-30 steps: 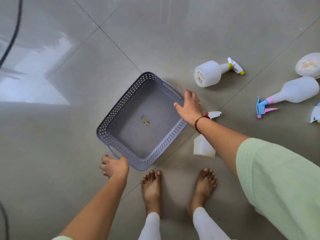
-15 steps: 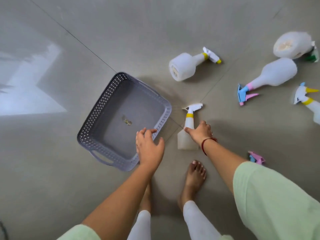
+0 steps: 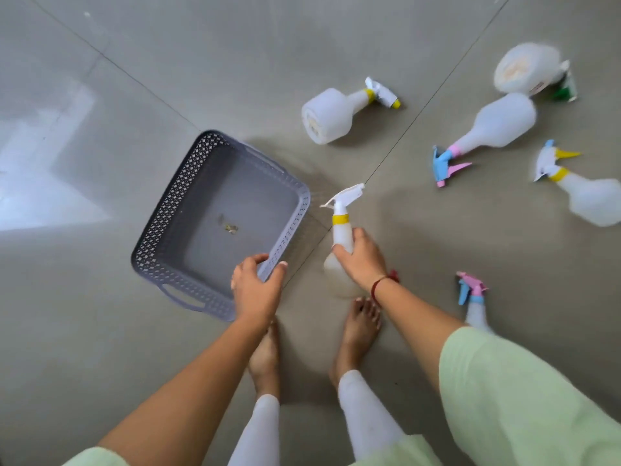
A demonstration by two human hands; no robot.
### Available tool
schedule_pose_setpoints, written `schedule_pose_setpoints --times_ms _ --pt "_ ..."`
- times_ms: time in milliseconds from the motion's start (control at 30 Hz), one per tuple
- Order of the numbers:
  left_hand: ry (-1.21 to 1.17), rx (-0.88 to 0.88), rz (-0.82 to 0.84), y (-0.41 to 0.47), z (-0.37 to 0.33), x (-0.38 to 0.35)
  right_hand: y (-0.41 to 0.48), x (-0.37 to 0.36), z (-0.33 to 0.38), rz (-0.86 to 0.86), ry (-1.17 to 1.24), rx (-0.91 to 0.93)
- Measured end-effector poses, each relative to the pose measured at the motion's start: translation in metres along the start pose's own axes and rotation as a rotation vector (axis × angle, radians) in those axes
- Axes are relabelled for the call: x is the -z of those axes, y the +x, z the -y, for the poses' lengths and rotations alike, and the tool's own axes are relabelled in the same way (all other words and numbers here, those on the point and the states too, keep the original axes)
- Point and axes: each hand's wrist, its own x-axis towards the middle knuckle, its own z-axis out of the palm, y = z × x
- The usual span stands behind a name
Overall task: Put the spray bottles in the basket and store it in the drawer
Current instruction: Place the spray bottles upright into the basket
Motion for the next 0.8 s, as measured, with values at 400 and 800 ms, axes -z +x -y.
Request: schedule_pose_setpoints --times_ms 400,800 --pt "0.056 -0.307 0.145 -0.002 -0.02 0.092 -0.085 -0.005 0.078 0.323 -0.411 0.64" --pt "0.073 -0.064 -0.167 -0.003 0.07 0.146 -0.11 -0.064 0.122 0.217 -0.354 0.714"
